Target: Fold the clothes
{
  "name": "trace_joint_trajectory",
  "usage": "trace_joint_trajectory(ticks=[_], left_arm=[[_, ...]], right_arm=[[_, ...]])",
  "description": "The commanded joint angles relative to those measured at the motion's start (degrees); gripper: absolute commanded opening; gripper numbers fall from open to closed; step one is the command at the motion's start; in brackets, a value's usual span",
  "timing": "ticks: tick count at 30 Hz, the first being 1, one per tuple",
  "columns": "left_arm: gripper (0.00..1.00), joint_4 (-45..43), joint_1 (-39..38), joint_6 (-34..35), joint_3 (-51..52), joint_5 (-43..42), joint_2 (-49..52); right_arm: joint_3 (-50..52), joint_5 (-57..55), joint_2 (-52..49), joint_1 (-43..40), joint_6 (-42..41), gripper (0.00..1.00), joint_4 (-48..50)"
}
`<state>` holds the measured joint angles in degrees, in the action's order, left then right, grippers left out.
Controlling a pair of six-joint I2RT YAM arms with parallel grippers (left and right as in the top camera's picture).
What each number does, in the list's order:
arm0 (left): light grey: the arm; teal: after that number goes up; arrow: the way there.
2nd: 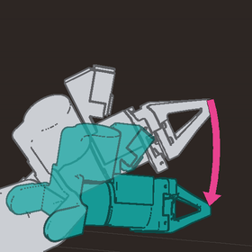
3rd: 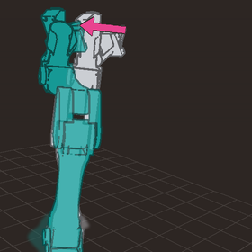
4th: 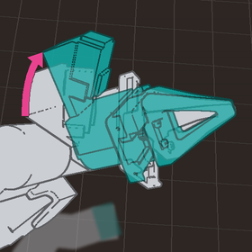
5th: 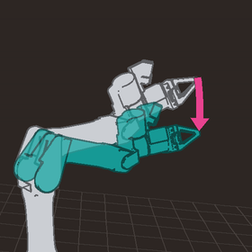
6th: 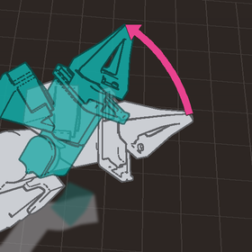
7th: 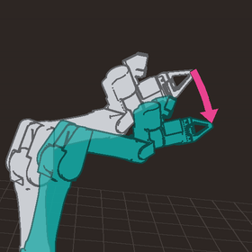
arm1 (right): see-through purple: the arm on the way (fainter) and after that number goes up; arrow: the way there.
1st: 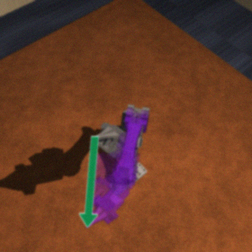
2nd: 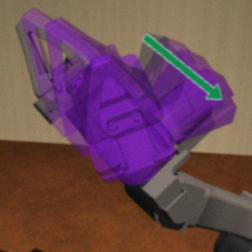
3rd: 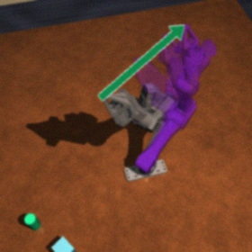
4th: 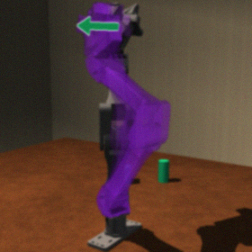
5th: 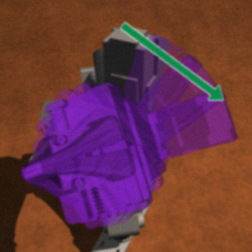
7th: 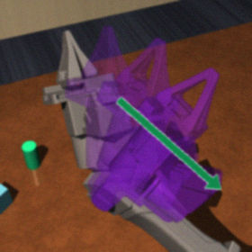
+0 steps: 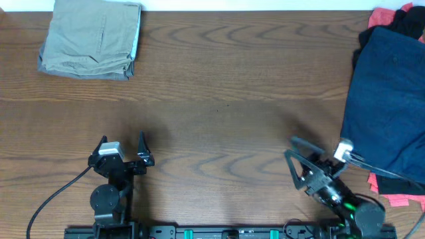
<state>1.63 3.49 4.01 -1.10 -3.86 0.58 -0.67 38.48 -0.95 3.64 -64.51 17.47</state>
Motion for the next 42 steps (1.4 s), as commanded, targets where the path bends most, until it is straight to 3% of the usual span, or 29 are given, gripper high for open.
trace_joint_trajectory(ticks=[1, 7, 14, 24, 30, 33, 42], left_arm=[[0.98, 2.03, -0.28, -0.79, 0.87, -0.87, -0.31], [0.98, 2.03, -0.28, -0.81, 0.87, -0.87, -0.31], [0.98, 2.03, -0.28, -0.79, 0.87, -0.87, -0.31], [0.98, 2.03, -0.28, -0.79, 0.87, -0.87, -0.31], [0.98, 2.03, -0.28, -0.79, 0.87, -0.87, -0.31], [0.98, 2.03, -0.28, -0.81, 0.87, -0.90, -0.31], [0.98, 2.03, -0.28, -0.81, 0.87, -0.87, -0.31]], right_arm=[[-1.97, -6.49, 0.28, 1.03, -2.12, 0.99, 2.36], [-13.14, -17.44, -5.38, 1.03, 13.51, 0.99, -6.25], [-34.97, -27.06, -29.57, 1.03, 38.62, 0.99, -24.24], [-78.44, -53.42, -73.92, 0.55, 50.73, 0.99, -54.64], [-104.74, -56.72, -98.55, -3.02, 55.45, 0.99, -74.23], [-110.46, -56.74, -105.07, -4.28, 56.19, 0.99, -75.93], [-111.45, -61.00, -116.43, -10.49, 61.94, 0.99, -70.40]])
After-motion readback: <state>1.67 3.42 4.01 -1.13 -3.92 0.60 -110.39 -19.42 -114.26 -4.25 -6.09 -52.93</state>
